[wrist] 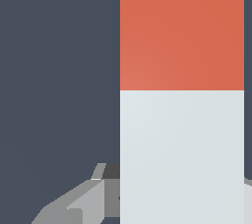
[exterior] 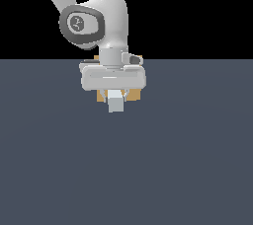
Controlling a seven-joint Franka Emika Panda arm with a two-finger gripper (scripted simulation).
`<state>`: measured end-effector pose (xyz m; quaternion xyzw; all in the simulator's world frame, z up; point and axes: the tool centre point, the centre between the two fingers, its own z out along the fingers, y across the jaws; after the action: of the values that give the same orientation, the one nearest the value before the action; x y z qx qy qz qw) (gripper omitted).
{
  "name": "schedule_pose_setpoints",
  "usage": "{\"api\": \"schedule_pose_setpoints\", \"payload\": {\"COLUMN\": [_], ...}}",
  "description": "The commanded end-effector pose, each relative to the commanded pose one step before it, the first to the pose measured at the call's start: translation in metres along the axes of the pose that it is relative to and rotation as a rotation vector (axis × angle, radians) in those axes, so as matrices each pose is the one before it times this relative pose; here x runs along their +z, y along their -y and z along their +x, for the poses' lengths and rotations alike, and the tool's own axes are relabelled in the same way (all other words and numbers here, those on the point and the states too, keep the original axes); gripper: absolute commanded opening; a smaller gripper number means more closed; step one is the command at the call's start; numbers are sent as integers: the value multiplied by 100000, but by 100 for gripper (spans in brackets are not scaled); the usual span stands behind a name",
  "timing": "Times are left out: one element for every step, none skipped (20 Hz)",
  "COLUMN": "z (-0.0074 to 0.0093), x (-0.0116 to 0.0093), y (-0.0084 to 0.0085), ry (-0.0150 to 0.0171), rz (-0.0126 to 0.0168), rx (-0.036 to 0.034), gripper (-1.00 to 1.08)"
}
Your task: Insert the peg into the horizontal hole in a box.
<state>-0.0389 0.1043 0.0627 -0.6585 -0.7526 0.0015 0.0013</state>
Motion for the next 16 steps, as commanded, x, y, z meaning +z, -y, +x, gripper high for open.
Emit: {"api": "schedule_pose_setpoints", "payload": {"z": [-116,-81,-55,-11,0,0,0,-22,46,46,0,0,0,-19,39,116], "x": [-175,14,9,3,0,0,0,188,-179,-181,0,0,0,209,0,1], "y": [-172,-4,-1,0,0,0,0,141,-144,-144,0,0,0,156,2,5], "ry": [-1,0,0,0,0,0,0,34,-84,-84,0,0,0,42,0,0], "rz": [-393,0,0,0,0,0,0,408,-380,-383,0,0,0,447,0,0], "rx": [43,-169,-98,-49,0,0,0,61,-133,-134,0,0,0,27,0,0], "gripper": [-100,-100,-100,-100,-100,-100,-100,-100,-100,-100,-100,-100,-100,-100,-100,-100]}}
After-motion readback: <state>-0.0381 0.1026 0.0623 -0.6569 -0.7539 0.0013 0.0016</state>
